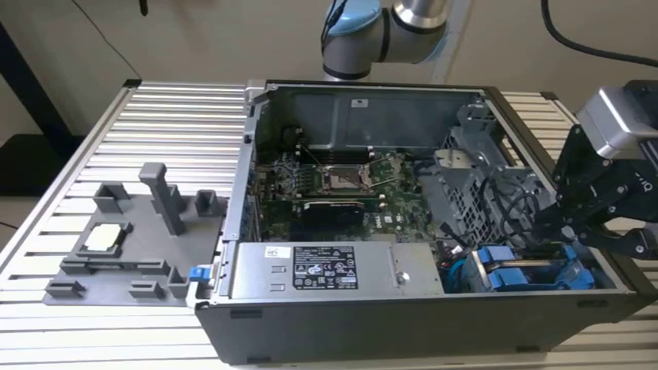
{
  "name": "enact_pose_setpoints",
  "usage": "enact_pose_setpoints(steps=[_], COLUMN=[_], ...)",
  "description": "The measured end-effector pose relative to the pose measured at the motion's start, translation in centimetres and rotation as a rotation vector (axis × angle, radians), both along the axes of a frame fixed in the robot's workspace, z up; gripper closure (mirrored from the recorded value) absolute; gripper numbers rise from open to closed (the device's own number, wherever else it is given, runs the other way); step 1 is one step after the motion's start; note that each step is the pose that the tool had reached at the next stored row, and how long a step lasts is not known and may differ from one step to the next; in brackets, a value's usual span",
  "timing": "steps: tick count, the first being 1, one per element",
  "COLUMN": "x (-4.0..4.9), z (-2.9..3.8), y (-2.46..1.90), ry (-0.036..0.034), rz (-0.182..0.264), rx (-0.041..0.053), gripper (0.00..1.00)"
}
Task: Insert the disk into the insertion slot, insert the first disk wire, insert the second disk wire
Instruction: 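Insert the second disk wire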
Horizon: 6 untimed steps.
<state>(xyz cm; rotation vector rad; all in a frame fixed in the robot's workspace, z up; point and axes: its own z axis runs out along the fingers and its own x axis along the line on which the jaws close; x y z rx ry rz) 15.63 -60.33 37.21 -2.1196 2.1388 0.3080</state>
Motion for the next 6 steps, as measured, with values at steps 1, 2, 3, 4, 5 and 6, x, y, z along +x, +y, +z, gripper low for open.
enact_pose_setpoints(steps=[1,2,3,4,5,6], x=[0.0,0.0,0.0,0.0,0.0,0.0], z=[0.0,0.0,0.0,0.01,0.01,0.01], y=[0.0,0.0,0.0,0.0,0.0,0.0], ry=[0.0,0.0,0.0,0.0,0.0,0.0], rz=[0.0,0.0,0.0,0.0,0.0,0.0], rx=[0.0,-0.0001,-0.0001,-0.0002,-0.0003,-0.0004], gripper=[0.76,0.76,0.76,0.76,0.76,0.76])
